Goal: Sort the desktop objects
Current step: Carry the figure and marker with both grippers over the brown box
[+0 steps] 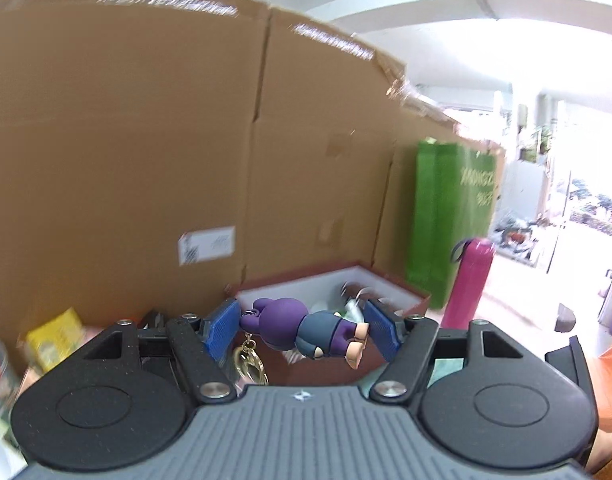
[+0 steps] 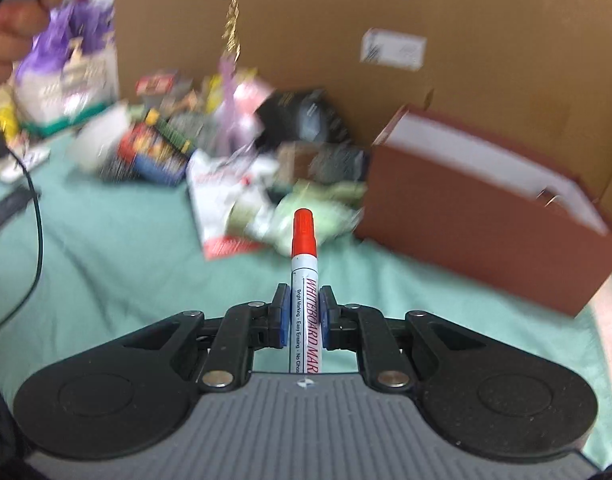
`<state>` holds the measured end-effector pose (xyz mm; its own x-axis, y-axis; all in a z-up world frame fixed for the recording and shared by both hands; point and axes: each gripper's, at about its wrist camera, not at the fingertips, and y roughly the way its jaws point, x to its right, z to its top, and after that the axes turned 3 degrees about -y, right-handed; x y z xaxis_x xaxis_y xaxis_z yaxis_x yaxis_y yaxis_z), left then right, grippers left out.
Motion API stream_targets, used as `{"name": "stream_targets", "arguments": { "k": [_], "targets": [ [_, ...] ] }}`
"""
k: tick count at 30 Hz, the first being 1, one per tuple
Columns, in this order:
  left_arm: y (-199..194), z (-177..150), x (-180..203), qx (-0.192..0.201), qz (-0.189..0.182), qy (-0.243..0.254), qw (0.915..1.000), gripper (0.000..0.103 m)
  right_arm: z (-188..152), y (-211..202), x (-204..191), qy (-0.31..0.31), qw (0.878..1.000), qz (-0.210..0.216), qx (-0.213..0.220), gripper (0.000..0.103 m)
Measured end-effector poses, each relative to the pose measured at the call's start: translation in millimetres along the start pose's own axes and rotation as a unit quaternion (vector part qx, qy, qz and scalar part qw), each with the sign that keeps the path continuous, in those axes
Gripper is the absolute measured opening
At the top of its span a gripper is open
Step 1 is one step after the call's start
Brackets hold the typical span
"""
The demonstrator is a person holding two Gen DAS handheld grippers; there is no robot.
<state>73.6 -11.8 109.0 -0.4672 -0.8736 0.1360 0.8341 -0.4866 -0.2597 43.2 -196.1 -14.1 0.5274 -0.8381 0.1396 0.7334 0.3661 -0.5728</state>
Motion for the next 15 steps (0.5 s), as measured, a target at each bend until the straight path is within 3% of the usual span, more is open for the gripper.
{"name": "stream_targets", "arguments": {
  "k": [7, 15],
  "targets": [
    [33.6, 41.4, 22.6, 0.019, -0.026, 0.017, 0.9993, 0.071, 39.1, -25.0, 42.7, 0.012, 0.996, -0.056, 0.073, 0.013],
    [92.7, 64.1, 36.1, 0.013, -0.027, 0.018, 0.9994, 0.071, 78.4, -14.4, 104.5, 0.068, 0.988, -0.091, 0.107, 0.013]
  ]
}}
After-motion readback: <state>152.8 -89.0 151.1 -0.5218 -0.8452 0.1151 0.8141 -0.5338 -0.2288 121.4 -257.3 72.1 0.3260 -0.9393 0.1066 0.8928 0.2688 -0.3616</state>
